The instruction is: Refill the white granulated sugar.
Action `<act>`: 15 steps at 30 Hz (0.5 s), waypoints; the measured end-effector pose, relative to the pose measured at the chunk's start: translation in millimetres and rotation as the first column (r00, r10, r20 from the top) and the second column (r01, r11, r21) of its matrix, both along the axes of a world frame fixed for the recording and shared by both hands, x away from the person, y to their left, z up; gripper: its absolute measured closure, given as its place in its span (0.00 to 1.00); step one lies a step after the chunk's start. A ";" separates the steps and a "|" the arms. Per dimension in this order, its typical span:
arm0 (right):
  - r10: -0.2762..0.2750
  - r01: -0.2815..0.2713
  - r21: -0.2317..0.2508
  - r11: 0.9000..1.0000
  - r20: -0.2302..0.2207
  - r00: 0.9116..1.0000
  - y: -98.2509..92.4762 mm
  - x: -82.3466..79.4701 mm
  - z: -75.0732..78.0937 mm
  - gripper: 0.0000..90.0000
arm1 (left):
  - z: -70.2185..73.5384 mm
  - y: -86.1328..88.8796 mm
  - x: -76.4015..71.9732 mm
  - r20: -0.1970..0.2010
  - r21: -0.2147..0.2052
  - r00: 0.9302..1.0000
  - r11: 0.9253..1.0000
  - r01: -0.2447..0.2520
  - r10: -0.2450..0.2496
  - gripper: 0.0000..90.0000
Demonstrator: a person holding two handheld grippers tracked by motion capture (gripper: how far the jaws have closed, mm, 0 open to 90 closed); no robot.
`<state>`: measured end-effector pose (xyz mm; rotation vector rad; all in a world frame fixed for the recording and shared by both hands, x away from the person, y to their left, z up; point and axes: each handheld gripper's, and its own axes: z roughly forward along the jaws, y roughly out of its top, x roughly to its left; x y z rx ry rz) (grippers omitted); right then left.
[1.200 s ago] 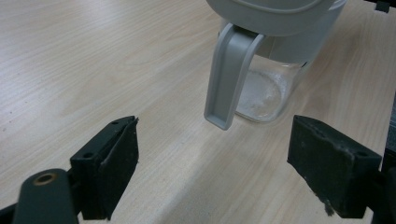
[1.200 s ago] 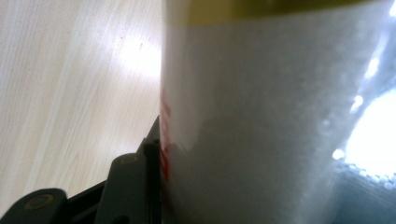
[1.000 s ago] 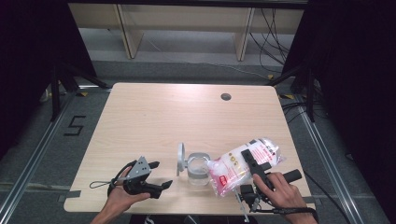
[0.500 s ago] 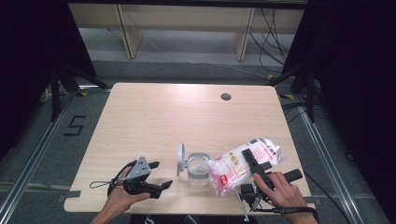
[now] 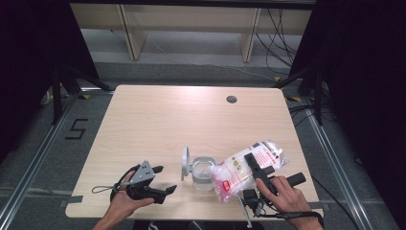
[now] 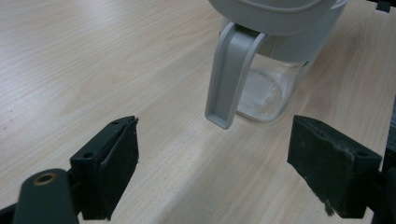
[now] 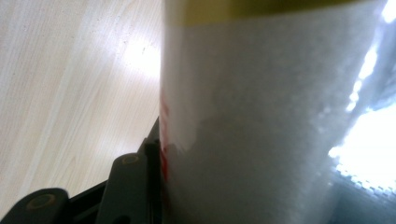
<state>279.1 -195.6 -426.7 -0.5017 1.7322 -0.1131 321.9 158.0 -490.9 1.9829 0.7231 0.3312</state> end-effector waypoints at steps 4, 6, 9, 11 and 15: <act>-0.011 0.011 0.019 1.000 -0.004 1.000 -2.4 -1.1 -0.1 0.59 | 0.4 0.6 0.7 0.011 0.009 1.000 1.000 0.010 -0.010 0.18; -0.006 0.006 0.016 1.000 0.000 1.000 -2.1 -2.0 0.3 0.59 | 0.4 0.7 0.7 0.012 0.009 1.000 1.000 0.010 -0.010 0.18; -0.014 0.014 0.045 0.999 -0.007 1.000 -1.9 -3.8 -1.9 0.59 | 0.3 0.6 0.7 0.011 0.008 1.000 1.000 0.008 -0.008 0.18; 0.003 -0.003 -0.001 1.000 0.004 1.000 0.5 -3.2 0.8 0.59 | 0.1 0.5 0.8 0.011 0.007 1.000 1.000 0.013 -0.013 0.18; -0.006 0.006 0.005 1.000 0.010 1.000 -0.4 -2.5 -1.2 0.59 | 0.2 0.6 0.8 0.009 0.006 1.000 1.000 0.011 -0.011 0.18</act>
